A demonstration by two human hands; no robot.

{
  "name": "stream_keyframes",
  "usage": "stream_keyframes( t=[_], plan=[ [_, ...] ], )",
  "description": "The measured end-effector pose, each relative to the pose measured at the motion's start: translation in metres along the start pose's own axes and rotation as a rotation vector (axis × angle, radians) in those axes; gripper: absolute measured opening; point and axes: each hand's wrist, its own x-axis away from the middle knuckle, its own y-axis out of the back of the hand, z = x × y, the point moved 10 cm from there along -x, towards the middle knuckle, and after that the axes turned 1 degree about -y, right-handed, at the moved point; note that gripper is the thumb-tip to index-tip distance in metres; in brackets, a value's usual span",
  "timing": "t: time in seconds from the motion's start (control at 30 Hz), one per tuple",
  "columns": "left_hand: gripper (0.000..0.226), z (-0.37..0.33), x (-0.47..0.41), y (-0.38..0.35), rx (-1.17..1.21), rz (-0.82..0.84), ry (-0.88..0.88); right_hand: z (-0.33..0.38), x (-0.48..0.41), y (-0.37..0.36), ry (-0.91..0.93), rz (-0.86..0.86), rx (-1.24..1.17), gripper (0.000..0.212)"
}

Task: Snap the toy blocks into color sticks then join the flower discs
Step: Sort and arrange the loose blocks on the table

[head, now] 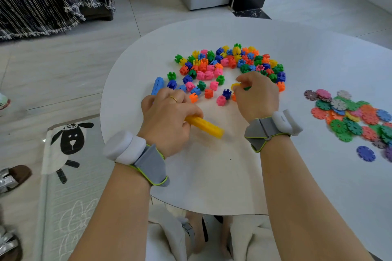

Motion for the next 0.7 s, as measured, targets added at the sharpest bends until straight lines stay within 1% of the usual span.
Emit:
stream_keyframes(
  t=[0.1, 0.17, 0.23, 0.33, 0.4, 0.43, 0.47, 0.53, 0.57, 0.7],
  plan=[
    [0.032, 0.003, 0.002, -0.002, -0.004, 0.015, -0.004, 0.000, 0.000, -0.003, 0.005, 0.013, -0.011, 0.025],
    [0.033, 0.007, 0.001, -0.004, -0.051, 0.059, 0.038, 0.001, -0.001, -0.005, 0.005, 0.014, -0.017, 0.024],
    [0.034, 0.016, 0.000, -0.003, -0.078, 0.068, 0.100, 0.003, 0.000, -0.007, 0.013, 0.023, -0.019, 0.024],
    [0.047, 0.029, 0.000, 0.008, -0.076, -0.021, 0.193, 0.005, 0.000, -0.007, 0.016, 0.018, -0.026, 0.023],
    [0.044, 0.030, 0.001, 0.010, -0.056, -0.041, 0.217, 0.007, 0.000, -0.007, 0.020, 0.014, -0.030, 0.023],
    [0.041, 0.029, 0.001, 0.006, -0.057, -0.010, 0.222, 0.009, 0.000, -0.006, 0.024, 0.016, -0.030, 0.024],
    [0.043, 0.028, 0.001, -0.001, -0.067, 0.044, 0.230, 0.009, 0.000, -0.006, 0.025, 0.016, -0.032, 0.024],
    [0.059, 0.030, 0.003, -0.016, -0.111, 0.149, 0.250, 0.010, 0.001, -0.004, 0.024, 0.012, -0.045, 0.024],
    [0.064, 0.032, 0.004, -0.020, -0.139, 0.170, 0.258, 0.010, 0.002, -0.003, 0.023, 0.008, -0.055, 0.024],
    [0.063, 0.043, 0.003, -0.016, -0.248, 0.120, 0.273, 0.011, 0.004, 0.004, 0.014, -0.010, -0.100, 0.024]
  ],
)
